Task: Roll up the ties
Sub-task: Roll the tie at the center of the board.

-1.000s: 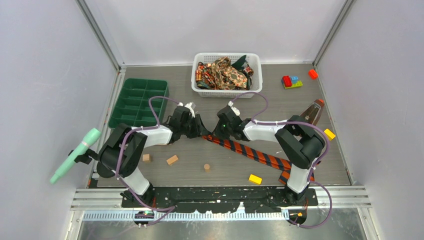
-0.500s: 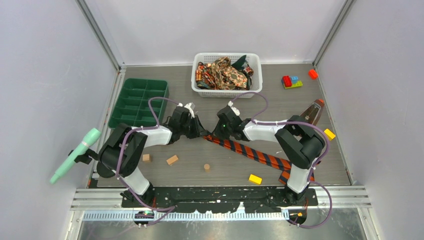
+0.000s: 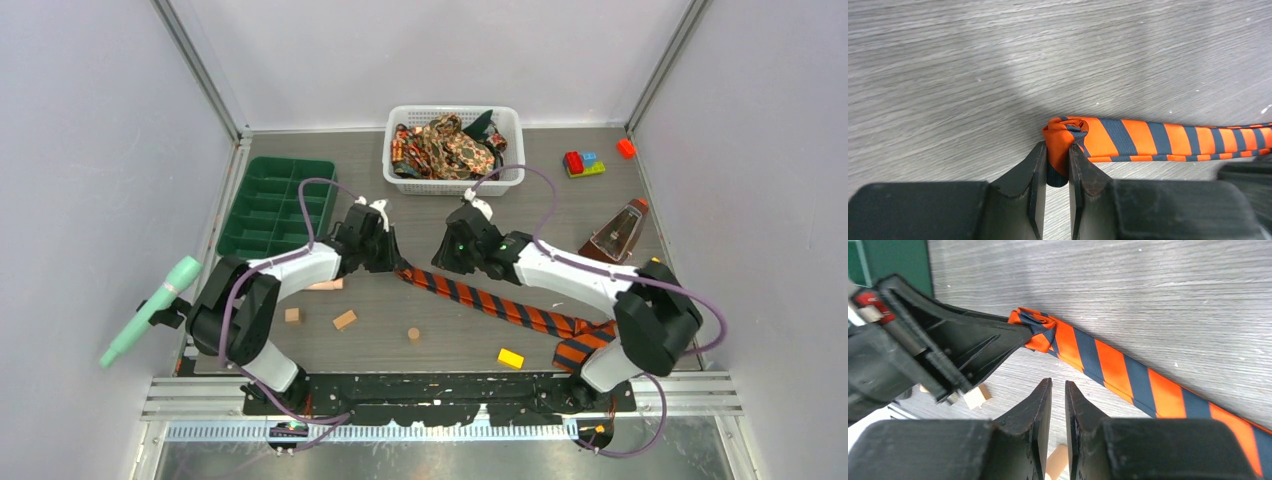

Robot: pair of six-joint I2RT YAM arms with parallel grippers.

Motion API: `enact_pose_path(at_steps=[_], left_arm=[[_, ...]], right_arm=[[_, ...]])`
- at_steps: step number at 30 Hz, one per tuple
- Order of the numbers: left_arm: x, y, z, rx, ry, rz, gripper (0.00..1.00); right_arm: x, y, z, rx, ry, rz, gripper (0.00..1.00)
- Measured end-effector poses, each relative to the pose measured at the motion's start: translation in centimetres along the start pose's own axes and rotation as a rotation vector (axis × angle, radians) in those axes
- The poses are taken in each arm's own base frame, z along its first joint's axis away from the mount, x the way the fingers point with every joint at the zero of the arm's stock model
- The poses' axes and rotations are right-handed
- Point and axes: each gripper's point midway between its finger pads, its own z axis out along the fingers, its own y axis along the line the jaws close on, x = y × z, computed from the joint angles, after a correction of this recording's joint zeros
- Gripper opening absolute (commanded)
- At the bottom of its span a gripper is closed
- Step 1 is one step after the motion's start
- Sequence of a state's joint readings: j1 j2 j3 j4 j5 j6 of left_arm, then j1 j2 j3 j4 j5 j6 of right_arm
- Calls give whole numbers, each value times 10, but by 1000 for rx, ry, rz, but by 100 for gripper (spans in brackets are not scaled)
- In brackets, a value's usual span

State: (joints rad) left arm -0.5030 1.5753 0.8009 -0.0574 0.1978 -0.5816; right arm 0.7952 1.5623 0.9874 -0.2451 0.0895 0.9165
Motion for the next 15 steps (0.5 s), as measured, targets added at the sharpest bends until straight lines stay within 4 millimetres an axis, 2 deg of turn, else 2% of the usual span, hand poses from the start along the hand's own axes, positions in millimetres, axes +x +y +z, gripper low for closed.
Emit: enact_pose_path(at_steps=[5, 12, 15], left_arm=[[-2, 12, -7, -87, 11, 61, 0], [-17, 24, -21, -255, -18, 179, 0], [-21, 25, -26, -324, -30, 240, 0]], right_arm=[[-16, 3, -33, -26, -75, 2, 23], [-18, -19, -67, 9, -129, 8, 23], [-21, -22, -78, 12, -152, 11, 23]])
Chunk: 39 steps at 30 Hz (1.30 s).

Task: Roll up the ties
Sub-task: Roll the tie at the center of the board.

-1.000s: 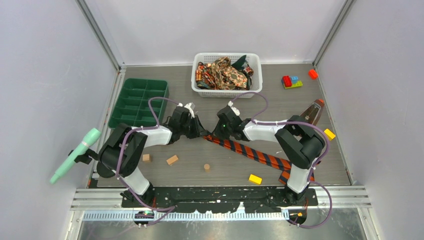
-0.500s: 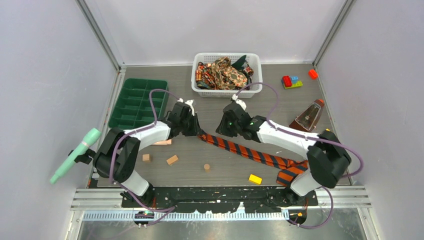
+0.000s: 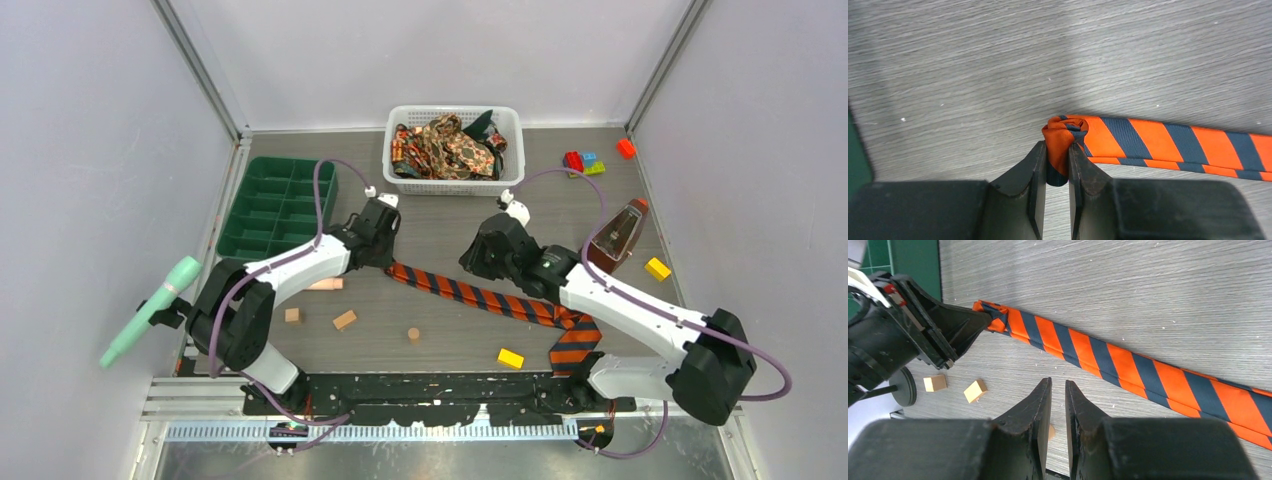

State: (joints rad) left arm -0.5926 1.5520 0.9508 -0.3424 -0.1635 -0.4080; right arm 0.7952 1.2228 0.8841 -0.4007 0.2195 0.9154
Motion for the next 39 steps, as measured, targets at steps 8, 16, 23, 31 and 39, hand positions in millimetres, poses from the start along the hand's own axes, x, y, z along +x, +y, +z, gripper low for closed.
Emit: enact_pose_path(at_steps=[8, 16, 23, 31, 39], left_arm=[[3, 8, -4, -156, 1, 136, 0], [5, 14, -4, -317, -1, 270, 0], [10, 11, -4, -423, -5, 390, 0], [19, 14, 2, -533, 12, 491, 0], [22, 14, 2, -562, 12, 525, 0]], right_arm=[[-5, -7, -14, 7, -32, 13, 23], [-3, -15, -17, 23, -40, 25, 23], [-8, -14, -24, 13, -60, 37, 24], [-13, -15, -33, 8, -81, 44, 24], [-14, -18, -34, 18, -88, 44, 25]])
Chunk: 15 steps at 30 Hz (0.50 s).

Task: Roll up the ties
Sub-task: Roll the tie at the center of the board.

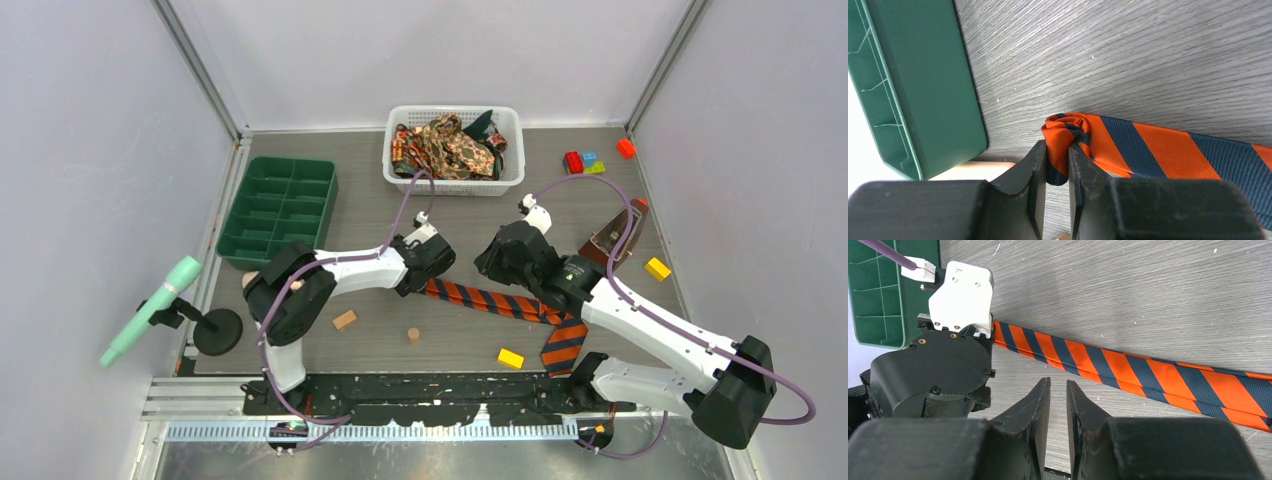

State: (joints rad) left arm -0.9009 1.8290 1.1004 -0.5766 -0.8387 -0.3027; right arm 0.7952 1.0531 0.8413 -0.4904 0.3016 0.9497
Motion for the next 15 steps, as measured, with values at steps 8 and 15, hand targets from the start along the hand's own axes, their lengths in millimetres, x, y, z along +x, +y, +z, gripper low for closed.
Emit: enact_pose_path(at_steps=[8, 15], left_arm=[[1, -10, -2, 9, -1, 61, 0], [-2, -17, -5, 56, 3, 74, 17]], right_arm=[[-1, -3, -1, 13, -6, -2, 26], [-9, -2, -8, 1, -40, 7, 26]])
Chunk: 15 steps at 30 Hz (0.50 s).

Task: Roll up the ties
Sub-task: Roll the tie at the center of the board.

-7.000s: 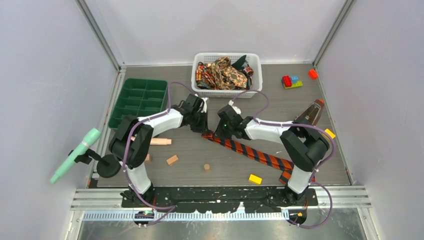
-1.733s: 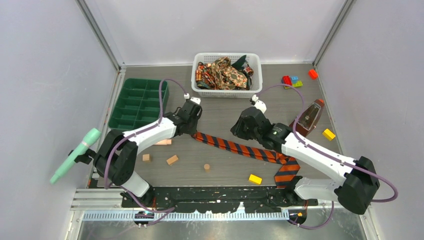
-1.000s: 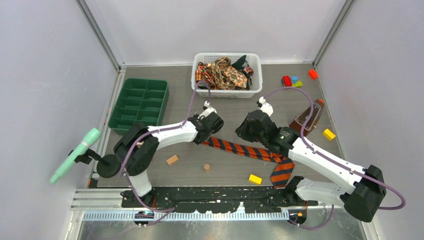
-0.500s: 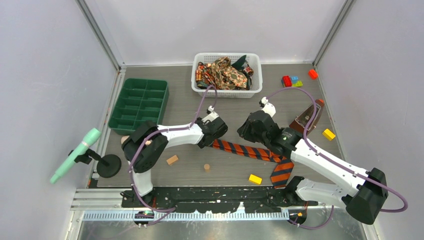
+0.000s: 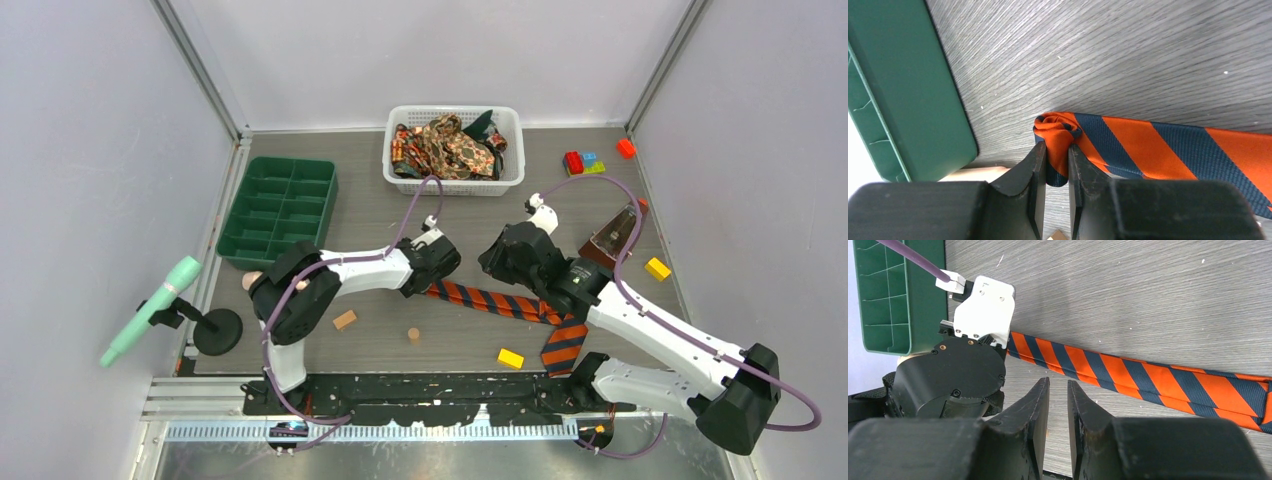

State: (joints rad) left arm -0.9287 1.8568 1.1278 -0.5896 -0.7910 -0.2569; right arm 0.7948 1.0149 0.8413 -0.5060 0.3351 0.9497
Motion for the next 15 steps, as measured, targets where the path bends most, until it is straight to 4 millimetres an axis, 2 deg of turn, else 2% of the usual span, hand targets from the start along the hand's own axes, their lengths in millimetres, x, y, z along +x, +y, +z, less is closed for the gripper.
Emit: enact_pose_path(at_steps=[3, 15], left_arm=[[-1, -5, -1, 28, 1, 1, 23], [0, -23, -6, 131, 15, 1, 37]], right_arm=[[0, 0, 0, 0, -1, 0, 26], [0, -1, 0, 4, -3, 4, 27]])
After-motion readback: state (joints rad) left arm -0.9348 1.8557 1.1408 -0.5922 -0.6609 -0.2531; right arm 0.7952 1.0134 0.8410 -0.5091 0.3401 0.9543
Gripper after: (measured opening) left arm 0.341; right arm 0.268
